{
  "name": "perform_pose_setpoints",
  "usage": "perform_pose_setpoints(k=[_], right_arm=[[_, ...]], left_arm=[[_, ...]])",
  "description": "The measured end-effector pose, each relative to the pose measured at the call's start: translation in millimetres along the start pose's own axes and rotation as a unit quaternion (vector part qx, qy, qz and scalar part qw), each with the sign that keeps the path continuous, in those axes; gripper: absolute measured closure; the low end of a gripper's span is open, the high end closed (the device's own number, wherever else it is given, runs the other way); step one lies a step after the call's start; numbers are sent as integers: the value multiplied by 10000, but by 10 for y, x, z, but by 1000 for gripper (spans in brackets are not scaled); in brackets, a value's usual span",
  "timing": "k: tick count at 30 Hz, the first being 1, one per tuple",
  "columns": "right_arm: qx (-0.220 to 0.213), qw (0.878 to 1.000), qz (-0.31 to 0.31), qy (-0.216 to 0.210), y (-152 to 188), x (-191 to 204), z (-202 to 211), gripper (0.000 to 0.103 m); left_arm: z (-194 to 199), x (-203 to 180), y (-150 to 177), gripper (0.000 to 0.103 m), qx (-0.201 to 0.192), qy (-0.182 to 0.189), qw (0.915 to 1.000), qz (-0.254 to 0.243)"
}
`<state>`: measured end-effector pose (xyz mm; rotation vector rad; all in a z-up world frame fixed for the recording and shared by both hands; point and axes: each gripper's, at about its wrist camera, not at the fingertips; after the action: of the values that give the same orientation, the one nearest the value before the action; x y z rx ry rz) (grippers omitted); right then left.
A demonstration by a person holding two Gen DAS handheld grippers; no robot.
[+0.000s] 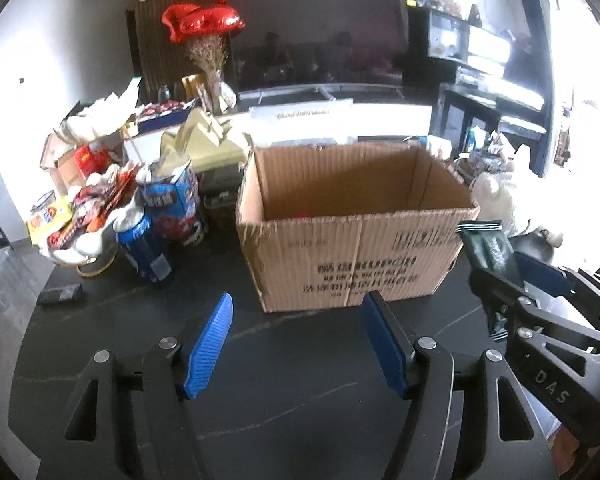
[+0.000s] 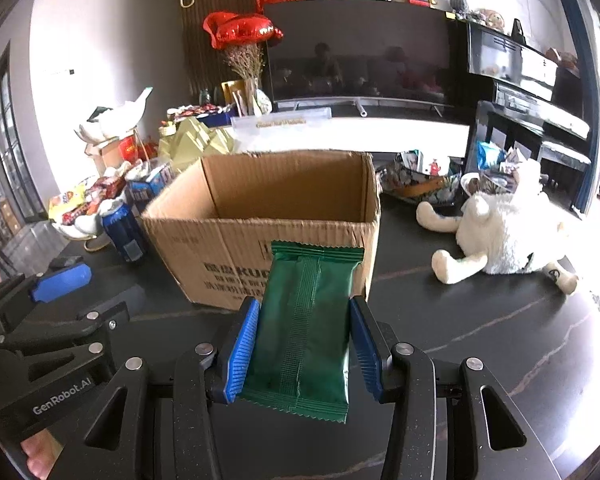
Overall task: Organize snacks
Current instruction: 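Carry the dark green packet over the box and open the right tool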
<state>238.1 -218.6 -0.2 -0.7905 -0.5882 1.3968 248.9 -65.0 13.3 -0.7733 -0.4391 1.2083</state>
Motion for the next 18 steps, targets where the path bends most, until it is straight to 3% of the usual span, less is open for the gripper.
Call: perform_pose_setpoints(k=[8, 18], right_arm=[[-46, 9999, -34, -121, -288, 16, 30, 56], [-73, 9998, 111, -116, -675, 77, 1, 56]], left_arm=[[92, 72, -296, 34, -53, 176, 9998, -68], [106, 181, -668, 24, -117, 91, 9998, -158]])
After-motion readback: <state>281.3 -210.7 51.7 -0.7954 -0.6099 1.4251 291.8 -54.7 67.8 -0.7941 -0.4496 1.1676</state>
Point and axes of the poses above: each gripper's, at about its wrist camera, not at the fingertips, and z roughly against the way its jaws point, x to its left, y to its underside, and after that the axes turned 13 degrees about y, right-handed
